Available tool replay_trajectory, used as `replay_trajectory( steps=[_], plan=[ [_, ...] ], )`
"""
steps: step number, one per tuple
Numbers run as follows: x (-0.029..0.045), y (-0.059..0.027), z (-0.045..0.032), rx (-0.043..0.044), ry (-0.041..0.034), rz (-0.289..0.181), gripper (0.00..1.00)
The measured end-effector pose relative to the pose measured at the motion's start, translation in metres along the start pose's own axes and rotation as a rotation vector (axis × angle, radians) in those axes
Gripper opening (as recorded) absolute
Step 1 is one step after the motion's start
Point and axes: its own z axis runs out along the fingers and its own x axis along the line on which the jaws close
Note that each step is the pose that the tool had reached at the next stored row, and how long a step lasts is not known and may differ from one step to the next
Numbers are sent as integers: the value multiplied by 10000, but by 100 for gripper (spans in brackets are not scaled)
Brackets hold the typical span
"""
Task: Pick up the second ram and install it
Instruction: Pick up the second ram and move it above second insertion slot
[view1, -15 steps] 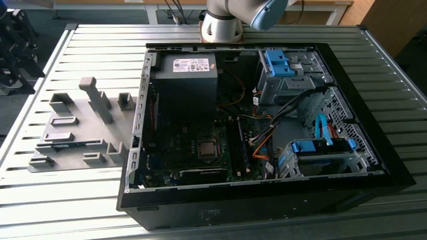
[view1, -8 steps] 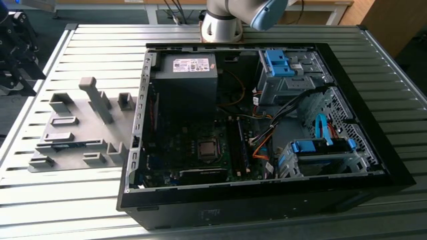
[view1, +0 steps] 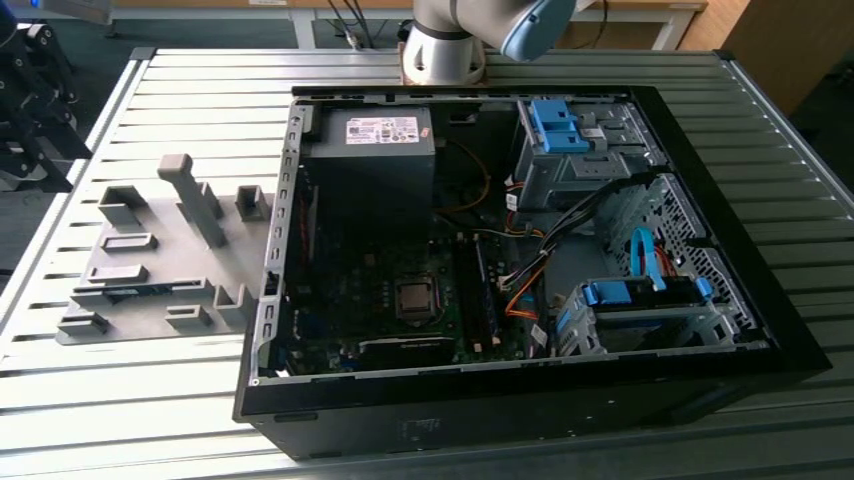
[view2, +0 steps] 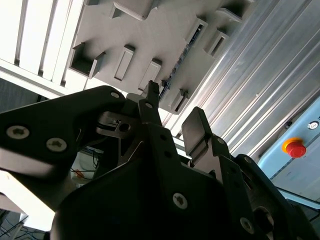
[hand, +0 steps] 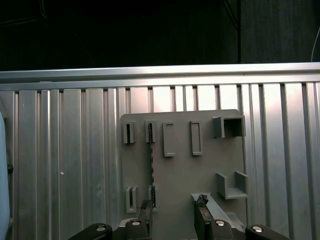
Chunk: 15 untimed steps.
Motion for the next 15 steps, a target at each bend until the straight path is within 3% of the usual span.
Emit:
replay_trajectory(
  steps=[15],
  plan=[
    [41,13,127,8,-12,5,46]
  ],
)
